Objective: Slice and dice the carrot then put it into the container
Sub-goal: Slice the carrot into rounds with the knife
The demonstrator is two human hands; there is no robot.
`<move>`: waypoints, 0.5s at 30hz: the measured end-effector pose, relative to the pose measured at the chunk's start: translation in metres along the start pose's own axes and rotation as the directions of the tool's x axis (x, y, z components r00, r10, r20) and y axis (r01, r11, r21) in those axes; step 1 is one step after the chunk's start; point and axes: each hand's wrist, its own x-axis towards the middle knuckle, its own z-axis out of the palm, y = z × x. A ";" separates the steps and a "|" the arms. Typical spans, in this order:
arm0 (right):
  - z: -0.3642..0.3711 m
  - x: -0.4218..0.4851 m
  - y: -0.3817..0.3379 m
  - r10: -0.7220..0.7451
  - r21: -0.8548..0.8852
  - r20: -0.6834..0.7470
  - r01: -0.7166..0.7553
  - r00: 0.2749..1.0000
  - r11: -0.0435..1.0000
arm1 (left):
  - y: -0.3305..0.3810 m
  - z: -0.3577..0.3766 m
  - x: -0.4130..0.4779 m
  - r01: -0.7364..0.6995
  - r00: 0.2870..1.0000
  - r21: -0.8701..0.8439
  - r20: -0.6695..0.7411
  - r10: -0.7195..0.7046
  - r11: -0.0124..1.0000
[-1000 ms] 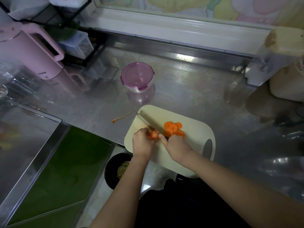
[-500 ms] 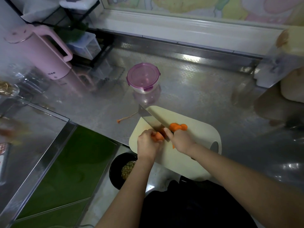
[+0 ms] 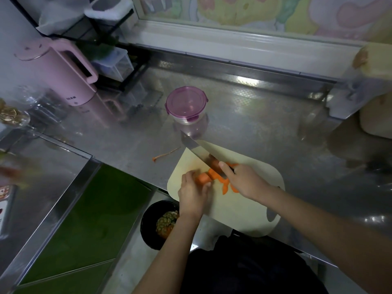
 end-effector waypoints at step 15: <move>0.014 -0.018 0.010 -0.011 0.009 0.051 0.011 0.999 1.000 | 0.000 0.002 0.006 0.021 0.998 -0.006 -0.055 -0.021 1.000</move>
